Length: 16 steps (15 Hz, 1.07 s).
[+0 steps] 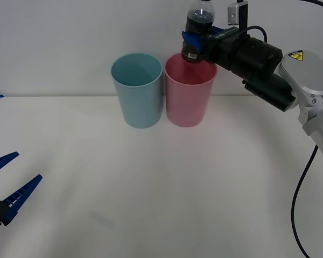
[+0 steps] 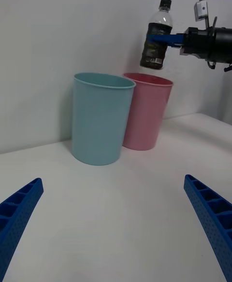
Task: Grasp the object on the table and drop it into the matching bin: aluminum can to the light blue bin, PET bottle to the pink bin.
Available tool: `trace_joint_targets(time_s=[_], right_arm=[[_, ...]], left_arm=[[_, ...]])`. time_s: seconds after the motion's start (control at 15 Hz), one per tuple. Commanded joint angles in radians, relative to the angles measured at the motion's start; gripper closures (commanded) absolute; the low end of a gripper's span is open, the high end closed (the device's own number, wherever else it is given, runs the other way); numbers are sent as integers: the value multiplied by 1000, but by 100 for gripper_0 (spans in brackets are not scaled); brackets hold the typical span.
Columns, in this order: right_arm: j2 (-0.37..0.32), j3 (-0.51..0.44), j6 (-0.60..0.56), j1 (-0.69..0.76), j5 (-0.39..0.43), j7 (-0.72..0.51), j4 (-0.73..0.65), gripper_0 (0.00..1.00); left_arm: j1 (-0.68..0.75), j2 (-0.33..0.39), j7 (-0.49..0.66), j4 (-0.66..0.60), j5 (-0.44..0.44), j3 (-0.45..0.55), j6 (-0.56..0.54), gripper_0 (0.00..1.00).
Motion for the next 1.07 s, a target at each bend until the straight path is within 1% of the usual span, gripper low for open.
trace_joint_targets(time_s=[0.07, 0.2, 0.33, 0.67, 0.87, 1.07], right_arm=[[-3, 0, -5, 3, -8, 7, -2, 0], [-4, 0, -11, 20, -26, 14, -16, 0], [-14, -19, -10, 71, -31, 17, -81, 0], [-61, -60, -11, 264, -35, 19, -299, 0], [-84, -88, -14, 370, -46, 20, -400, 0], [-93, -140, -37, 494, -46, 37, -492, 0]], left_arm=[[0, 0, 0, 0, 0, 0, 0, 0], [0, 0, 0, 0, 0, 0, 0, 0], [0, 0, 0, 0, 0, 0, 0, 0], [0, 0, 0, 0, 0, 0, 0, 0], [0, 0, 0, 0, 0, 0, 0, 0], [0, 0, 0, 0, 0, 0, 0, 0]])
